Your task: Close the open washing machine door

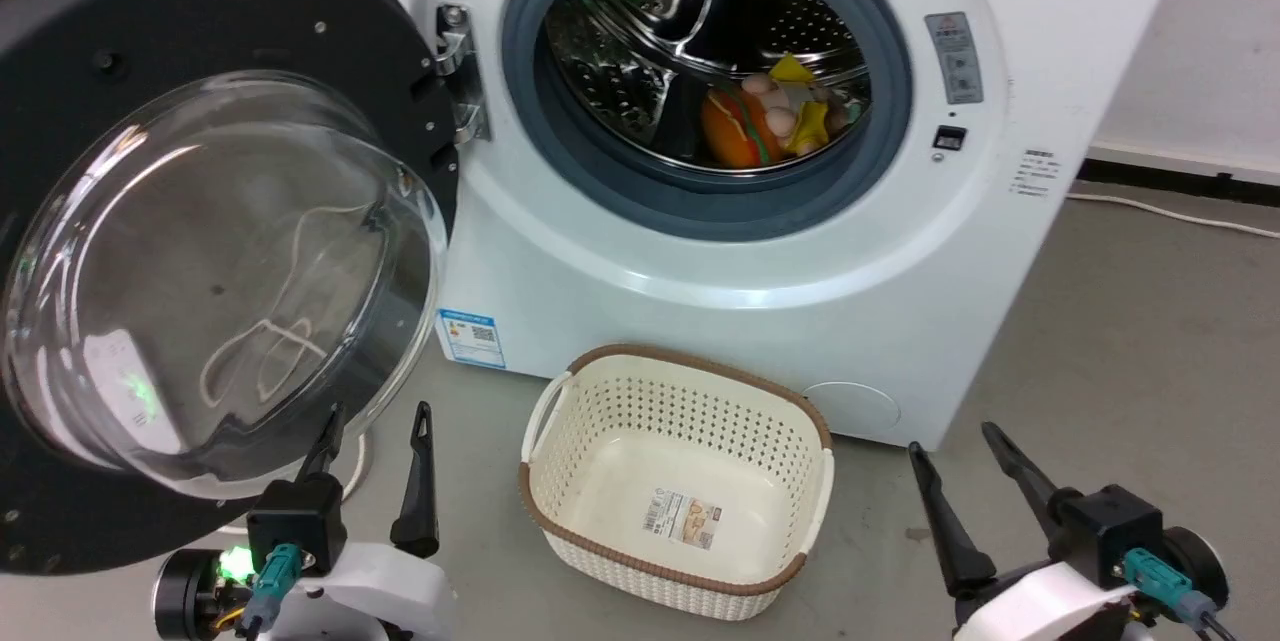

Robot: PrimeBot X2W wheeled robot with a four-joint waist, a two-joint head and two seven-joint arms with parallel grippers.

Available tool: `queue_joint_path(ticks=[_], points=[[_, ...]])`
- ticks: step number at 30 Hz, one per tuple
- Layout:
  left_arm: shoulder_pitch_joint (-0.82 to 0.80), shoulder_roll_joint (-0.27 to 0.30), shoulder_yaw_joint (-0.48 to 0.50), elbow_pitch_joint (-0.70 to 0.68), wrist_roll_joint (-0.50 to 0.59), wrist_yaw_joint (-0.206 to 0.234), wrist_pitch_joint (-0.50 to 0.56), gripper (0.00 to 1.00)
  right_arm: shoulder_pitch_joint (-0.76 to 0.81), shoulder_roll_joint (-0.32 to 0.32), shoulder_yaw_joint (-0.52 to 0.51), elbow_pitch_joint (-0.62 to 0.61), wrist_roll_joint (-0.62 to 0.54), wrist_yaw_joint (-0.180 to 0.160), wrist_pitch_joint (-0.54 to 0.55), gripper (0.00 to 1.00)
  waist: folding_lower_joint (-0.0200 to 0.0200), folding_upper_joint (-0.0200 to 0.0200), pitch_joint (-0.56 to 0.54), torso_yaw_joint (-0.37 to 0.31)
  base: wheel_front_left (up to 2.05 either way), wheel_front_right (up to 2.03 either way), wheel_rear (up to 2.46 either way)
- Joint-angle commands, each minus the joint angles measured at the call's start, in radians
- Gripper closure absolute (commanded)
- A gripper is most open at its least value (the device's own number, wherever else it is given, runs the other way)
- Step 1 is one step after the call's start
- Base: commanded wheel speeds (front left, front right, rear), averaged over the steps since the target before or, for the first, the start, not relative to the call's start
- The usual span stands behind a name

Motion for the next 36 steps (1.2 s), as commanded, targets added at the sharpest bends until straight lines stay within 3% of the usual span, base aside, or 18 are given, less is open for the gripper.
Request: queue_joint_path(ticks=[1, 15, 36], points=[[0.004, 0.000, 0.004, -0.002, -0.008, 0.004, -0.011, 0.00, -0.020, 0.002, 0.010, 0.008, 0.008, 0.000, -0.010, 0.00, 0.0000, -0.0001, 0.004, 0.011, 0.00, 0.00, 0.00], [0.026, 0.000, 0.023, -0.018, -0.029, 0.028, -0.040, 0.00, -0.078, -0.013, 0.098, 0.066, 0.040, 0.000, -0.039, 0.00, 0.0000, -0.0001, 0.020, 0.079, -0.04, -0.04, -0.04], [0.040, 0.000, 0.023, -0.031, -0.052, 0.066, -0.084, 0.00, -0.098, -0.023, 0.135, 0.105, 0.067, 0.000, -0.083, 0.00, 0.0000, -0.0001, 0.021, 0.166, -0.05, -0.05, -0.05]])
